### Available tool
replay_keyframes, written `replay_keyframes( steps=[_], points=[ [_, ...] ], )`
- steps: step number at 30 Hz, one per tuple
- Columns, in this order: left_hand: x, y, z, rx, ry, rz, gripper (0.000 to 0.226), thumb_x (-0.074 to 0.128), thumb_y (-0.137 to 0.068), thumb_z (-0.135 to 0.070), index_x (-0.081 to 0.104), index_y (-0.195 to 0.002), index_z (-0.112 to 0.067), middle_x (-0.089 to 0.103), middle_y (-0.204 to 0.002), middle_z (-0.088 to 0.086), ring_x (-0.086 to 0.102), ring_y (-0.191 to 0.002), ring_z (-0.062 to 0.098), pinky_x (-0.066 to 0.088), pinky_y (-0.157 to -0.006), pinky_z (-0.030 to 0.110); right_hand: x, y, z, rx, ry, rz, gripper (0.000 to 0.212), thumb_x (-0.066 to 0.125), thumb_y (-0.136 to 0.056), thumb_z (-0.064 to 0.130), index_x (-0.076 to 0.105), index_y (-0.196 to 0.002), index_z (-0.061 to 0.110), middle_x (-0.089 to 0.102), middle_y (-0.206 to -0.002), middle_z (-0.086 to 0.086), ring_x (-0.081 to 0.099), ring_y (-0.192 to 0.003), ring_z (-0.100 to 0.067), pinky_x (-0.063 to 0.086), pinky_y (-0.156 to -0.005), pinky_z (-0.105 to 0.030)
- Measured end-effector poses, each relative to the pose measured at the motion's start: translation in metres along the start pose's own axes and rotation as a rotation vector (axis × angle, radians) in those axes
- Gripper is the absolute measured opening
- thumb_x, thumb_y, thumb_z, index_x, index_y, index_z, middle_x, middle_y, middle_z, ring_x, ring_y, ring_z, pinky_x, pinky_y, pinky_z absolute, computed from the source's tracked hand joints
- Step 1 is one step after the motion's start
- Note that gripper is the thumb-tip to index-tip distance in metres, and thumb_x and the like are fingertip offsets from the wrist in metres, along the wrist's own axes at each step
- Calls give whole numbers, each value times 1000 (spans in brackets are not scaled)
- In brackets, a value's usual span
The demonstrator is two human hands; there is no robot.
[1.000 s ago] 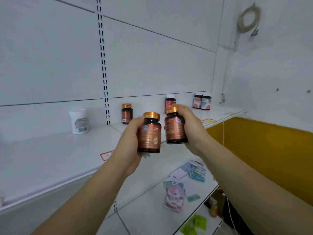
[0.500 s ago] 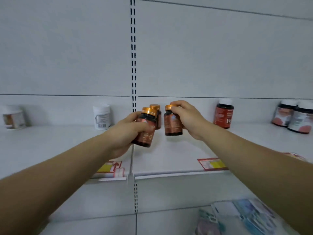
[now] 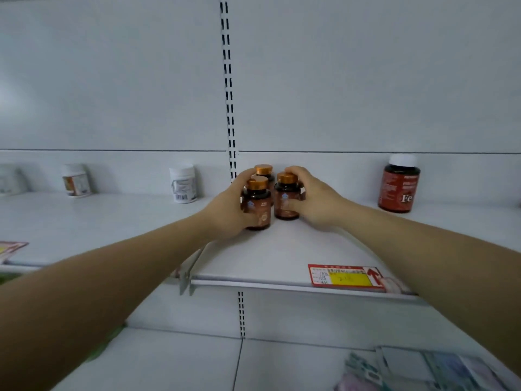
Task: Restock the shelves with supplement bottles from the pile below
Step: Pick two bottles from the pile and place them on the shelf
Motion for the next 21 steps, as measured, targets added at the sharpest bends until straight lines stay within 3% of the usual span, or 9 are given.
replay_keyframes(
  steps=[4,8,12,16,21],
  points=[
    [2,-15,7,-66,-23,-56,89,74,-78,-14,17,-145,-29,49,-109,-5,57,-98,17,43,-90,28,-1,-19,-10,26,99,-18,66,65,-89,27,28,-143,28,48,-128,-4,51,-113,-23,41,-88,-29],
    [5,-28,8,-66,-63,-68,84,72,-81,-17,19,-144,-29,48,-98,-8,51,-93,15,34,-83,22,2,-33,-18,71,169,-36,72,62,-90,24,20,-148,27,47,-132,-10,51,-114,-28,43,-93,-33],
    [5,-39,11,-93,-108,-52,84,69,-83,-17,14,-146,-30,49,-101,-4,51,-93,17,35,-81,23,3,-43,-26,87,232,-39,77,63,-89,24,16,-150,27,45,-135,-14,50,-118,-31,42,-98,-36],
    [9,-51,23,-159,-119,-57,93,69,-83,-21,4,-149,-30,54,-119,5,56,-103,22,41,-90,29,3,-48,-28,106,290,-33,81,61,-91,27,8,-152,27,45,-140,-12,50,-119,-30,41,-98,-35],
    [0,-48,25,-258,-119,-36,100,70,-83,-33,-3,-151,-26,37,-147,10,43,-129,29,36,-104,35,-5,-48,-22,166,291,-15,87,65,-87,37,7,-152,28,37,-142,-13,46,-123,-32,40,-97,-36]
  ],
)
Point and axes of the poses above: each hand's wrist, its own y-axis away from the middle knuckle, its own x-axis out of the palm, z = x × y, the point moved 4 cm from there along -y, towards the middle knuckle
